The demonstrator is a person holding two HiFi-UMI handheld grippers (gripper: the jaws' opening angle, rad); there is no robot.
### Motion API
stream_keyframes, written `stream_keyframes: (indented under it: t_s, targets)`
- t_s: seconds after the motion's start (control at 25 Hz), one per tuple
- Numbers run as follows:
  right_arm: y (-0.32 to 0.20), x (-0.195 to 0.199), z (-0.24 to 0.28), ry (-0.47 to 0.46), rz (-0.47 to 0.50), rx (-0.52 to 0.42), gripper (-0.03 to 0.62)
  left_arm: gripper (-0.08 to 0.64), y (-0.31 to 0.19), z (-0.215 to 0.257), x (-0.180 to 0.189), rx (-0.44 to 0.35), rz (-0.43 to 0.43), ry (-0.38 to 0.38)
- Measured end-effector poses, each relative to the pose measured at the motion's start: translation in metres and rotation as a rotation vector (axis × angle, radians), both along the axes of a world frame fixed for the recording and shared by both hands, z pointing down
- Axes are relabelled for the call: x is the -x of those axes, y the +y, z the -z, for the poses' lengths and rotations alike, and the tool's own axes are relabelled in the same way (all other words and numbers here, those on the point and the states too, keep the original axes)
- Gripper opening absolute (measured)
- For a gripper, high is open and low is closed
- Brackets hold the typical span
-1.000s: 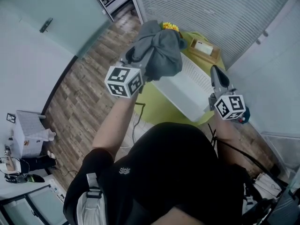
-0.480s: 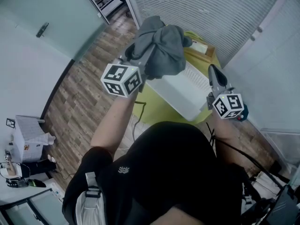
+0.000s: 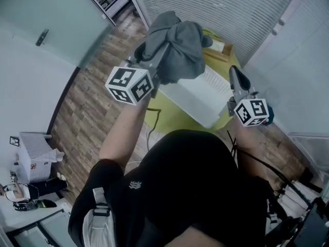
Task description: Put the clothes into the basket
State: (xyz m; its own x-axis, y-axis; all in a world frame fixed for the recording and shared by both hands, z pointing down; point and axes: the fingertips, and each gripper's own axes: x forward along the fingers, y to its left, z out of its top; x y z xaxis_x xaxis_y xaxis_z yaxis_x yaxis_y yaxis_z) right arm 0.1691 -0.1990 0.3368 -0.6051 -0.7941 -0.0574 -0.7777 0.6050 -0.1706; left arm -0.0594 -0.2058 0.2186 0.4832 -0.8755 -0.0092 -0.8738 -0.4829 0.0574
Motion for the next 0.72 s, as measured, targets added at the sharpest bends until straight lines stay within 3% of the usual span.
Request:
stream_keyframes:
  t_s: [0.72]
  targets:
    - [-0.003, -0.012, -0.01, -0.026, -0.023, 0.015, 0.002, 0.163, 0.004, 0.026, -0.029, -0.021, -0.085, 0.063]
